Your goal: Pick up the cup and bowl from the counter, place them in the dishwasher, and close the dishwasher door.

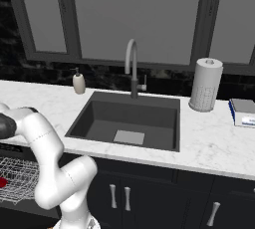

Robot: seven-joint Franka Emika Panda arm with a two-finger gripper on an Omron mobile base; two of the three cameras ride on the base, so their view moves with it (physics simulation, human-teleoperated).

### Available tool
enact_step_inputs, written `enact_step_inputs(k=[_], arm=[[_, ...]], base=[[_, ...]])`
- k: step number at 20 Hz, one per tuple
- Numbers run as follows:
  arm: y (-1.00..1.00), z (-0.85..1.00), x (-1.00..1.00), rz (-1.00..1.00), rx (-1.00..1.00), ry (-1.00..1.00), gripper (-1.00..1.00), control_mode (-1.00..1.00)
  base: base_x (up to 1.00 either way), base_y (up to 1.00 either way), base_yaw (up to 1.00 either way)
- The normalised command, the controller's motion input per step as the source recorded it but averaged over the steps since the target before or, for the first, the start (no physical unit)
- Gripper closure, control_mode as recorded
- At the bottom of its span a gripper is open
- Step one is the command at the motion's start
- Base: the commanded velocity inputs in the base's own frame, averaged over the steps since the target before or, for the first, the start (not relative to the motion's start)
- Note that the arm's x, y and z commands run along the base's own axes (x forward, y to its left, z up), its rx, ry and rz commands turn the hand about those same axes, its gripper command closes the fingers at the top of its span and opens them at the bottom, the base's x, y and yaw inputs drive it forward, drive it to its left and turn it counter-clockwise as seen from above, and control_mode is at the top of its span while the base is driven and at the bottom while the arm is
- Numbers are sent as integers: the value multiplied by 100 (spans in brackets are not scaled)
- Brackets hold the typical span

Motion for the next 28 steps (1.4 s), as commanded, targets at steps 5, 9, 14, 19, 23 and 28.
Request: enact_step_inputs(k=[5, 9, 14, 19, 23, 28], arm=[[-21, 100, -1, 6, 4, 8, -100, -100], [-34, 100, 29, 10, 4, 19, -100, -100], [-29, 93, 48, 13, 3, 27, -100, -100], [-17, 68, 43, 10, 0, 30, -100, -100], [-2, 14, 47, 2, 1, 12, -100, -100], [0, 3, 41, 0, 0, 3, -100, -100]], base=[[0, 0, 0], [0, 0, 0], [0, 0, 0], [0, 0, 0], [0, 0, 0], [0, 0, 0]])
